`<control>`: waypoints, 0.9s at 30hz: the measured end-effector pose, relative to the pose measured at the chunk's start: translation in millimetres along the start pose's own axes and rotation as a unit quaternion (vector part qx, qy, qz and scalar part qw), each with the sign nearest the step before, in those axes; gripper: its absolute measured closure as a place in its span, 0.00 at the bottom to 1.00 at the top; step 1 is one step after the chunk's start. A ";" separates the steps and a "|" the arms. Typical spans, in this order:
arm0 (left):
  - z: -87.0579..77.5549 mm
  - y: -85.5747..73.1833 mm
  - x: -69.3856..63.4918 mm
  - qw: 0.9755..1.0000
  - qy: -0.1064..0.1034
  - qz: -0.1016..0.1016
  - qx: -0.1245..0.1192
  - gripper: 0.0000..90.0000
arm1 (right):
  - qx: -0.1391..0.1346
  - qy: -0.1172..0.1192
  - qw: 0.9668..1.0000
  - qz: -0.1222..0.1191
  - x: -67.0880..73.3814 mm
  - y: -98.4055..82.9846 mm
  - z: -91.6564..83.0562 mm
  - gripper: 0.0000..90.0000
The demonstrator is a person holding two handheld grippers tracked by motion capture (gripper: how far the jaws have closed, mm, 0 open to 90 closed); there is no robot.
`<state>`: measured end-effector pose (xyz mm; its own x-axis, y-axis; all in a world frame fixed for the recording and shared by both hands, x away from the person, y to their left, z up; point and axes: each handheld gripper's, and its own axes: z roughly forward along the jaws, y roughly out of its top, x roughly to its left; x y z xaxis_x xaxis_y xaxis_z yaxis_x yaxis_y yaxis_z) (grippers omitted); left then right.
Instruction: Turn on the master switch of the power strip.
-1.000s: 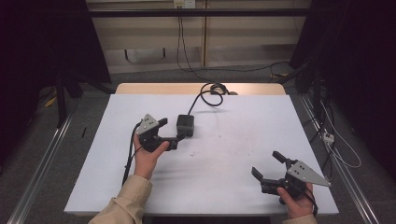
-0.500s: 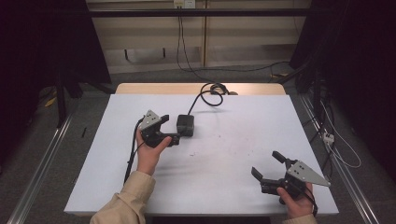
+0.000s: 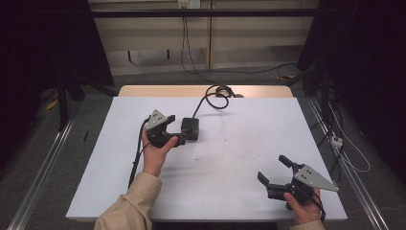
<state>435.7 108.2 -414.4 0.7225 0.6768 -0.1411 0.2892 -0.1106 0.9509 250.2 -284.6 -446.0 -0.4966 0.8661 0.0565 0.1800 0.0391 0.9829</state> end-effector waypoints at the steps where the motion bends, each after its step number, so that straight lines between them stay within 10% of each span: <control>1: 0.8 0.4 0.1 1.000 0.000 0.002 0.000 0.12 | 0.000 0.000 1.000 0.000 0.0 0.0 0.0 0.02; 27: 8.0 -2.2 5.3 1.000 0.007 0.002 -0.003 0.37 | -0.001 0.003 1.000 0.000 0.9 0.6 0.2 0.02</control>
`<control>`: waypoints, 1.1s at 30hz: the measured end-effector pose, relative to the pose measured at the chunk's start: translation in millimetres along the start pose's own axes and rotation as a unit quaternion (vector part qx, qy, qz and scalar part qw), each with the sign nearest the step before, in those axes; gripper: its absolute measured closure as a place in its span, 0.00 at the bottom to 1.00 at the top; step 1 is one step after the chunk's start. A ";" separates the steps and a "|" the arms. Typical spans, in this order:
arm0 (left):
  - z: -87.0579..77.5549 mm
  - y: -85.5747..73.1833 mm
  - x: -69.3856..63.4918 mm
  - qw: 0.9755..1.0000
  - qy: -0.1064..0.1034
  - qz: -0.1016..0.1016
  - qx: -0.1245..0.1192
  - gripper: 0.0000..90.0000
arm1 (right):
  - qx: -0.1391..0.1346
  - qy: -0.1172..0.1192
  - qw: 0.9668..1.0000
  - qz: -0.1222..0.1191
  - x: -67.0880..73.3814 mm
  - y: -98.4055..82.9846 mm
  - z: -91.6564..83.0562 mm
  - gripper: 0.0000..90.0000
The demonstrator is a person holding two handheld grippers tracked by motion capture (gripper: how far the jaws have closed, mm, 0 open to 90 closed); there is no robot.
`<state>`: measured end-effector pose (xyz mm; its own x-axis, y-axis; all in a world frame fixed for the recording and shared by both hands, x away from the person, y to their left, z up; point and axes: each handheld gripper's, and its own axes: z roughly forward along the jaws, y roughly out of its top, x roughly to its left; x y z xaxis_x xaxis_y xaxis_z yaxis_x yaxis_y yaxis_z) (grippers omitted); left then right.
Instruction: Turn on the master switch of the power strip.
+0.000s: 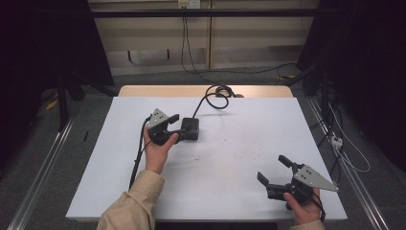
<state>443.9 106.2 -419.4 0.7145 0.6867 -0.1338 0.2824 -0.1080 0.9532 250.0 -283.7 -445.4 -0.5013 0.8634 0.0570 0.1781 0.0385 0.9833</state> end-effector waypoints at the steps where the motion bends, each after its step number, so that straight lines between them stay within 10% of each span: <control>1: 0.1 0.0 0.7 1.000 -0.001 0.000 0.000 0.37 | 0.001 0.000 1.000 -0.001 -0.1 0.0 -0.1 0.02; 33: 6.6 8.0 2.7 1.000 0.001 0.003 0.012 0.65 | 0.001 0.000 1.000 -0.003 0.4 0.3 -0.5 0.02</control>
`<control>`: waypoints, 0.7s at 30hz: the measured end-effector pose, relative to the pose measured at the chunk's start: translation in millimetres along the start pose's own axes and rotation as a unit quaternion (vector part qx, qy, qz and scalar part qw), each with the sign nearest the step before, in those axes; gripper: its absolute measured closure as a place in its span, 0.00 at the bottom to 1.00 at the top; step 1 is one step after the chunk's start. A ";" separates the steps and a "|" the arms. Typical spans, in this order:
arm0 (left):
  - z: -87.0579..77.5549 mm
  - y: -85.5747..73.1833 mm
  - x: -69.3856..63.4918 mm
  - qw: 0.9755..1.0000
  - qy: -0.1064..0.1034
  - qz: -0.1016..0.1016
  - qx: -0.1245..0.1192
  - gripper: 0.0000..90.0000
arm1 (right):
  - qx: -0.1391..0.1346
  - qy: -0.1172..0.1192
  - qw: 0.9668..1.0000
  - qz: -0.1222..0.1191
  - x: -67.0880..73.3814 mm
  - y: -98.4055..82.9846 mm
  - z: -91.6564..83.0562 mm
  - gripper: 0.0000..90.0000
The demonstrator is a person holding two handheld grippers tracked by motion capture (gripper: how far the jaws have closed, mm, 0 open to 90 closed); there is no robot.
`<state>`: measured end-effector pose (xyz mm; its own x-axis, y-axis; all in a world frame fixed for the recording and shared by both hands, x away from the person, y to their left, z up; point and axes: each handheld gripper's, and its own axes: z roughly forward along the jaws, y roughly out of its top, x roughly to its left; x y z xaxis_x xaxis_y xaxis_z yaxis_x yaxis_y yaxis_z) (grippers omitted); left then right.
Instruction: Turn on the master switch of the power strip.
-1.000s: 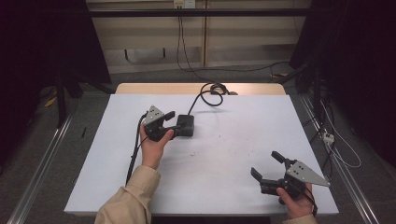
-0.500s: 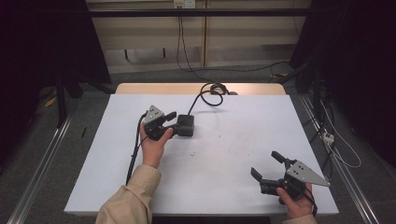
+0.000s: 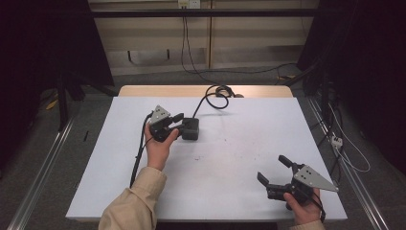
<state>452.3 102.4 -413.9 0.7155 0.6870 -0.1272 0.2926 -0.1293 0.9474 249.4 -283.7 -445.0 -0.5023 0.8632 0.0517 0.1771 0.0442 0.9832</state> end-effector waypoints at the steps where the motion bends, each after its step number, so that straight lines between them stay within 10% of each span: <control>1: 0.1 0.3 0.0 1.000 0.001 -0.001 0.001 0.67 | 0.000 0.000 1.000 0.001 0.0 0.0 -0.1 0.02; 21: 4.6 -3.2 4.6 1.000 -0.004 0.000 0.010 0.81 | 0.000 -0.001 1.000 0.001 0.0 0.0 -0.2 0.02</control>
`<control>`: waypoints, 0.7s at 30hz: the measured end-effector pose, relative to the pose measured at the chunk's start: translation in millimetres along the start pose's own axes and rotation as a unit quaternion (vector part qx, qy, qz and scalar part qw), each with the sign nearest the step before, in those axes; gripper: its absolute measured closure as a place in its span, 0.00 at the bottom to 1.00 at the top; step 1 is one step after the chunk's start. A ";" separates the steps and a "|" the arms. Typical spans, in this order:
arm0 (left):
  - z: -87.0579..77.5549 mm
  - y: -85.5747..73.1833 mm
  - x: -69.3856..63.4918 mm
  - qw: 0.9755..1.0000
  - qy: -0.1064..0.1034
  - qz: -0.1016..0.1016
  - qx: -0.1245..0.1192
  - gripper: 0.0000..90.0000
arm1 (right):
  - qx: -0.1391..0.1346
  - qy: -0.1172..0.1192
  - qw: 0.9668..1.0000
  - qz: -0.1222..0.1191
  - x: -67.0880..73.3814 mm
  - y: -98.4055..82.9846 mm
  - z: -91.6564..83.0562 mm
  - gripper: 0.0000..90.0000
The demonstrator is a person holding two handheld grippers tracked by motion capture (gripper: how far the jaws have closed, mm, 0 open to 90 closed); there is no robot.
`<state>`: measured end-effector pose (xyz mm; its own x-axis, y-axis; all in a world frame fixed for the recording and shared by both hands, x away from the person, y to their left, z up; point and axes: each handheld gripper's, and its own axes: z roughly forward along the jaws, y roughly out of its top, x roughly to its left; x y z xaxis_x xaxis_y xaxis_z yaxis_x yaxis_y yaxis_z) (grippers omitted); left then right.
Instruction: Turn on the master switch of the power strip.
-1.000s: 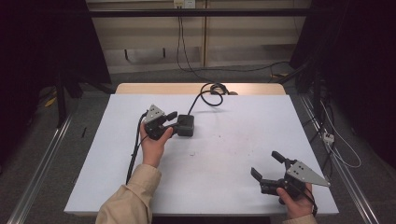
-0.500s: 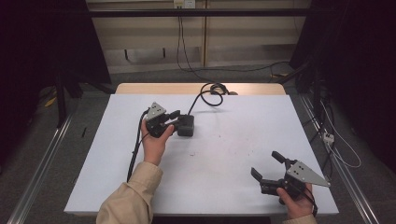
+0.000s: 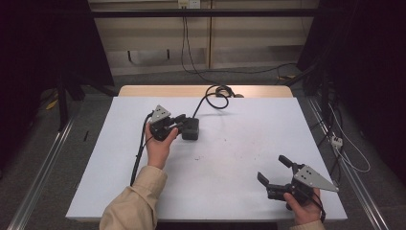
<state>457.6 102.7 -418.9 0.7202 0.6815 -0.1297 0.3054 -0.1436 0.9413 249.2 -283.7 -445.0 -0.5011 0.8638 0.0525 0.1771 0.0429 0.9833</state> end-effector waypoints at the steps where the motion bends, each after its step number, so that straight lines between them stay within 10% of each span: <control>1: 0.4 -0.2 0.1 1.000 0.000 0.000 0.000 0.81 | 0.000 0.000 1.000 0.000 0.1 0.1 -0.1 0.02; 21: 6.6 -4.8 1.4 1.000 0.002 -0.001 0.013 0.91 | -0.002 -0.002 1.000 0.003 -0.1 0.0 -0.1 0.02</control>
<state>461.2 99.7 -425.6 0.7172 0.6847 -0.1302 0.3225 -0.1604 0.9329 249.2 -283.9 -445.0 -0.4957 0.8665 0.0583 0.1767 0.0349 0.9836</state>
